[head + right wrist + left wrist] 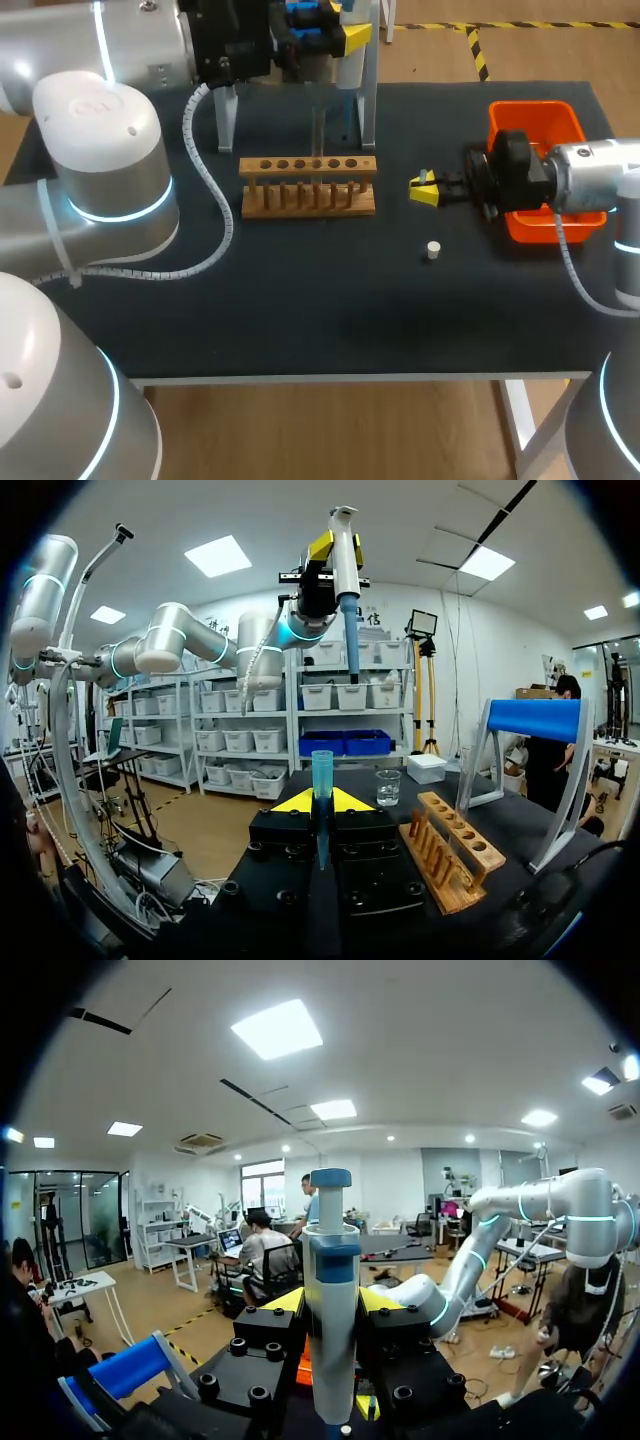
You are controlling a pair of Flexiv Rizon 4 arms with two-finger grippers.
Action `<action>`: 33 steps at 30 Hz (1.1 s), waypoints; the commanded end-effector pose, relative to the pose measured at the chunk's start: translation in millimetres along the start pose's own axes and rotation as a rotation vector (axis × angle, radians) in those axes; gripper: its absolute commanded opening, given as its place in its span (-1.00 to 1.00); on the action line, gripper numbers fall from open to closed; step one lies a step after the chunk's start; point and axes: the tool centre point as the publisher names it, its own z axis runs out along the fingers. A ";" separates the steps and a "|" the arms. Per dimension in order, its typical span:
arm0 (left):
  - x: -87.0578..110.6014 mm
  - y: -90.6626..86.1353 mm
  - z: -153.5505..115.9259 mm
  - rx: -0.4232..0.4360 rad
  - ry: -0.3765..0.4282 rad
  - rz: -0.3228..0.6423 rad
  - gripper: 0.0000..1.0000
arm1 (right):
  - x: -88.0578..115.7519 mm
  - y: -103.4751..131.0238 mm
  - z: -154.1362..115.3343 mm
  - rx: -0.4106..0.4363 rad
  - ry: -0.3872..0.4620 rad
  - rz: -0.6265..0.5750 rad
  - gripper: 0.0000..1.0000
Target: Invert the test tube, pick up the pipette, mount the tip to pipette, aspirate from beaker and dispense into the tube, eject the tip, return the pipette, and cap with the stopper.
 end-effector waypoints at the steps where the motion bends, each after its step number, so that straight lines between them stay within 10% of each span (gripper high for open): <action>1: 2.5 -2.9 -4.8 0.018 -0.001 -0.005 -1.00 | 0.1 -1.5 2.5 0.001 0.000 0.001 -1.00; 33: 4.2 -1.4 -5.9 -0.002 0.011 -0.070 -1.00 | -3.2 2.0 9.8 0.006 -0.004 -0.038 -1.00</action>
